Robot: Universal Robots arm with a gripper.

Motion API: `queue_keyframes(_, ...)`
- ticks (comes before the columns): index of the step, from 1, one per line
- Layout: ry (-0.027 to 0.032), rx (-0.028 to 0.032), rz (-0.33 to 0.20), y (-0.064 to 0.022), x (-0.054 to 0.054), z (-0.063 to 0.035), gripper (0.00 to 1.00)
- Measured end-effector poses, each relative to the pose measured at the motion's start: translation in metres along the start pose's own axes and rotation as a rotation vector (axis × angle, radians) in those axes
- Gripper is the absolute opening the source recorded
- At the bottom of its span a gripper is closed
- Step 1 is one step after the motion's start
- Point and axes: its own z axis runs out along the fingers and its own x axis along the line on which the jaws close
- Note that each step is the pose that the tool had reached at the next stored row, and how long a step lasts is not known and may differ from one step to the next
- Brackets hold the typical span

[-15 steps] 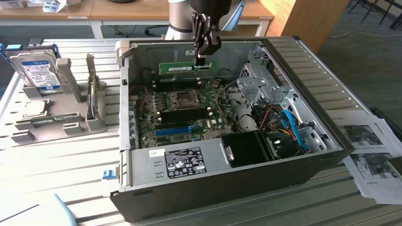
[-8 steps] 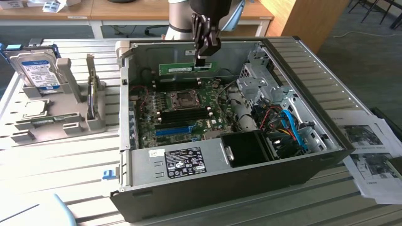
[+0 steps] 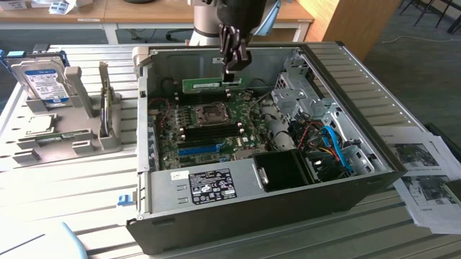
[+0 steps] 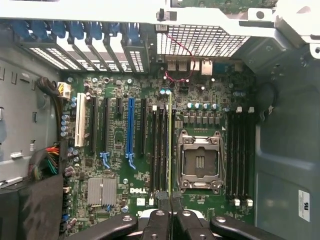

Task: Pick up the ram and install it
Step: 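Insert the ram into the slot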

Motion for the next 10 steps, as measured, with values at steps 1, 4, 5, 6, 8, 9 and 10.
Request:
queue_keyframes(1,-0.0002,-0.0002,0.000,-0.0001,0.000,0.0018,0.11)
queue_keyframes(4,-0.0007,-0.0006,0.000,-0.0004,0.000,0.0072,0.11)
queue_keyframes(5,-0.0008,-0.0007,0.000,-0.0005,0.000,0.0090,0.11)
queue_keyframes(6,-0.0009,-0.0008,0.000,-0.0005,0.000,0.0108,0.11)
queue_keyframes(8,-0.0012,-0.0010,0.000,-0.0008,0.000,0.0146,0.11)
queue_keyframes(9,-0.0013,-0.0011,0.000,-0.0009,0.000,0.0164,0.11)
queue_keyframes(10,-0.0014,-0.0013,0.000,-0.0010,0.000,0.0181,0.11)
